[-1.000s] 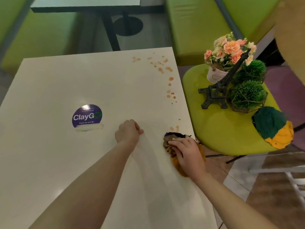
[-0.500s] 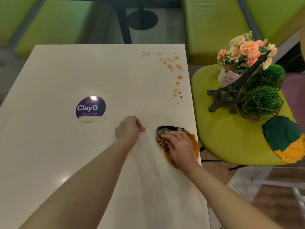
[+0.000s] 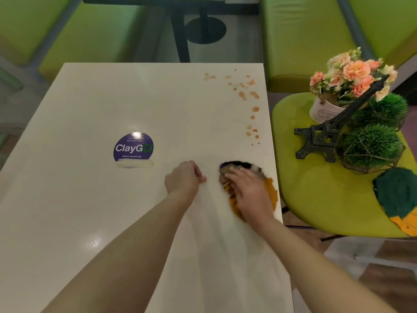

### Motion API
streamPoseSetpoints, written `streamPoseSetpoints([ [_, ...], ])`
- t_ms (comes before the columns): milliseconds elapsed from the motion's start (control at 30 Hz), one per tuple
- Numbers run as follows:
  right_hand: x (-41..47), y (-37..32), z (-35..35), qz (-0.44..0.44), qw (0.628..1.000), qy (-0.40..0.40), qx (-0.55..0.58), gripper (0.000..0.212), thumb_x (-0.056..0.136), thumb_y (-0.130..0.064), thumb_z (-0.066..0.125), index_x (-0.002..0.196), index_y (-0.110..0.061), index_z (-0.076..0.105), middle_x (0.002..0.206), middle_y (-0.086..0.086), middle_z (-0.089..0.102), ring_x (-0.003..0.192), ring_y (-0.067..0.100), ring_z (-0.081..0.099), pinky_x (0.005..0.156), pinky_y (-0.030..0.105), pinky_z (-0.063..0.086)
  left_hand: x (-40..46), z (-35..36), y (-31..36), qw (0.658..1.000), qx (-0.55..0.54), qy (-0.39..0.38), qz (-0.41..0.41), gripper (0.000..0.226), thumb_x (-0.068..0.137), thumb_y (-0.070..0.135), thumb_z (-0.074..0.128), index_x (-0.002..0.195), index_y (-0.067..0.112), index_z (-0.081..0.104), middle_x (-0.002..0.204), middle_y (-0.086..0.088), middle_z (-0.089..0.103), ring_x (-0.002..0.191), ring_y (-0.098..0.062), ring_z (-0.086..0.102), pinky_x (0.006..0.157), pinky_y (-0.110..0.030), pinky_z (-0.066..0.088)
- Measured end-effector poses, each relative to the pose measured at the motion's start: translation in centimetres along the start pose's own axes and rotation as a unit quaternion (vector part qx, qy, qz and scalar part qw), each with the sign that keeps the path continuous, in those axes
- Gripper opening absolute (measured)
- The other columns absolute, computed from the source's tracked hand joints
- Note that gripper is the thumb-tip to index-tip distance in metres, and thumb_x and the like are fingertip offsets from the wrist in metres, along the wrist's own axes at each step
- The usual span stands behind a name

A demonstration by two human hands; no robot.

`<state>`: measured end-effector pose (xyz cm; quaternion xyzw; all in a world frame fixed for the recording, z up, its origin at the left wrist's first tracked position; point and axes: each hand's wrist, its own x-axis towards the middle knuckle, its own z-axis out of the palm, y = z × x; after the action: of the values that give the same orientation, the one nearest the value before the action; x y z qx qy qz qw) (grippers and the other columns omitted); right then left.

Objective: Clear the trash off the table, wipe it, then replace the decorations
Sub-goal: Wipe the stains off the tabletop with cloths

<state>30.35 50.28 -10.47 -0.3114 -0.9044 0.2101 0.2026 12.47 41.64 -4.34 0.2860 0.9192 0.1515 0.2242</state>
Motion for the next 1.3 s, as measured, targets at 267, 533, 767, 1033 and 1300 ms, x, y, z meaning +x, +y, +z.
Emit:
streamPoseSetpoints([
  [267,-2.2,-4.0,1.1,0.034,0.999,0.008,-0.001,0.035,0.097,-0.020,0.053,0.130,-0.021,0.063,0.141,-0.006,0.056,0.134,0.017,0.043,0.114,0.030,0.029,-0.2,0.2,-0.4,1.000,-0.006,0.008,0.013,0.014,0.087,0.035,0.070,0.086,0.027,0.058,0.096,0.010,0.061,0.088,-0.016,0.060,0.083,-0.036,0.044],
  [533,1.5,0.0,1.0,0.046,0.999,0.017,-0.024,0.041,0.097,-0.012,0.056,0.137,-0.020,0.057,0.146,-0.004,0.050,0.142,0.018,0.037,0.114,0.041,0.035,-0.4,0.2,-0.5,0.999,-0.014,0.009,0.031,0.012,0.089,0.031,0.067,0.085,0.027,0.057,0.095,0.010,0.061,0.087,-0.017,0.061,0.083,-0.037,0.045],
  [767,1.5,-3.2,2.7,0.069,0.997,0.019,-0.027,0.041,0.099,-0.015,0.051,0.140,-0.019,0.054,0.150,-0.004,0.044,0.145,0.018,0.031,0.120,0.036,0.021,0.3,-0.1,-0.6,0.999,0.006,-0.016,0.043,0.015,0.089,0.037,0.067,0.087,0.027,0.056,0.100,0.009,0.060,0.089,-0.017,0.061,0.081,-0.036,0.047],
  [1033,3.6,2.3,0.8,0.071,0.997,0.013,-0.024,0.048,0.093,0.003,0.057,0.137,-0.016,0.057,0.145,-0.002,0.051,0.141,0.020,0.039,0.116,0.041,0.031,4.3,-2.0,0.1,0.985,0.045,-0.163,0.028,0.018,0.084,0.042,0.069,0.081,0.032,0.055,0.104,0.011,0.063,0.102,-0.014,0.060,0.089,-0.031,0.047],
  [1300,2.1,-3.8,2.9,0.054,0.999,0.003,-0.003,0.042,0.099,-0.013,0.046,0.140,-0.018,0.054,0.149,-0.005,0.046,0.146,0.015,0.030,0.121,0.033,0.021,8.5,-3.0,2.6,0.995,0.020,-0.049,0.082,0.031,0.101,0.047,0.041,0.113,0.025,0.060,0.105,0.005,0.063,0.099,-0.020,0.061,0.072,-0.031,0.040],
])
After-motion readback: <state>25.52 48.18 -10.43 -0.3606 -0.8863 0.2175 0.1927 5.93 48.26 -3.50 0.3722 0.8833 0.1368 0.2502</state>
